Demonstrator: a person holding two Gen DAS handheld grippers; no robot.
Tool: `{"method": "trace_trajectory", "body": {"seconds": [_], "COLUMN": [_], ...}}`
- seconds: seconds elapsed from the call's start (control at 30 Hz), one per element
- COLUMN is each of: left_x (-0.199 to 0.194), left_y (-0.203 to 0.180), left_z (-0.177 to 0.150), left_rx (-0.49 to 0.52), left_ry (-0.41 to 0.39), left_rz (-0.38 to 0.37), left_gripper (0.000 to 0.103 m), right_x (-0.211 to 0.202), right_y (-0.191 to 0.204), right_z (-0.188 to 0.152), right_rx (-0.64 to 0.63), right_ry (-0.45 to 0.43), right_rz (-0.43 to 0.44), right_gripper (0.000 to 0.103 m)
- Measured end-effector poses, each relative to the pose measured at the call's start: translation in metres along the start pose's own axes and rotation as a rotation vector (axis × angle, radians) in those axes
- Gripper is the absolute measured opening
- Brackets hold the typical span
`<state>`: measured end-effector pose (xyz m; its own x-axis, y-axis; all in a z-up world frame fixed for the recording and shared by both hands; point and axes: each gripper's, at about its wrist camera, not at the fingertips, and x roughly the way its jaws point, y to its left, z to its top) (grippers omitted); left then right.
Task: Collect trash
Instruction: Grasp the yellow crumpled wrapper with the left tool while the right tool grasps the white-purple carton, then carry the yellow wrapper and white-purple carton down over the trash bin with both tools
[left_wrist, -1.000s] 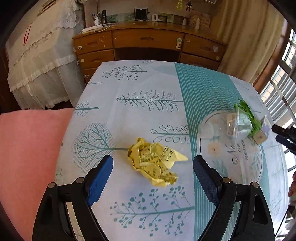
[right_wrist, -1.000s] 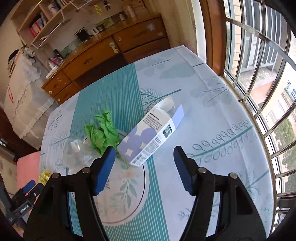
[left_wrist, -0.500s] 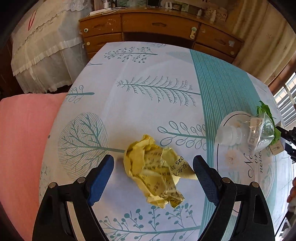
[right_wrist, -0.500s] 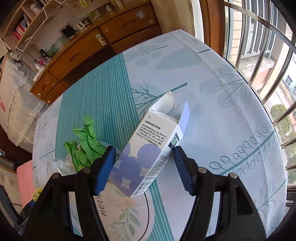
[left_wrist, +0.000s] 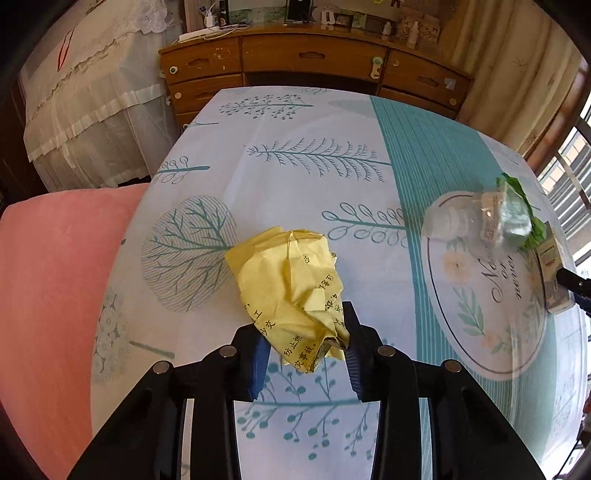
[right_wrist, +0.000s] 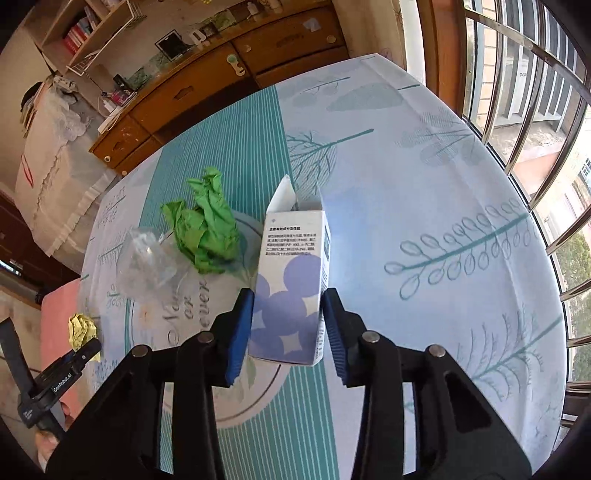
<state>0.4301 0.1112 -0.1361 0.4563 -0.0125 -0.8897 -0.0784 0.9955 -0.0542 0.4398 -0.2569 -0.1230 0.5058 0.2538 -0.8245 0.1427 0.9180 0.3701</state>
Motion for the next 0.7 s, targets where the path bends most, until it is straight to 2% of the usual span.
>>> {"method": "trace_trajectory", "body": {"seconds": [0.37, 0.7], "left_x": [-0.123, -0.236], "left_y": [-0.028, -0.052], "left_z": [-0.095, -0.204], "left_rx": [0.123, 0.219], "left_ry": [-0.057, -0.111], "left_rz": [-0.093, -0.173], "left_gripper": [0.035, 0.035], "right_x": [-0.125, -0.244], "right_y": [0.010, 0.020], "right_z": [-0.111, -0.231], "right_rx": [-0.087, -0.177], "right_ry": [-0.062, -0.123], "right_rz": [0.143, 0.240], "right_gripper": [0.034, 0.035]}}
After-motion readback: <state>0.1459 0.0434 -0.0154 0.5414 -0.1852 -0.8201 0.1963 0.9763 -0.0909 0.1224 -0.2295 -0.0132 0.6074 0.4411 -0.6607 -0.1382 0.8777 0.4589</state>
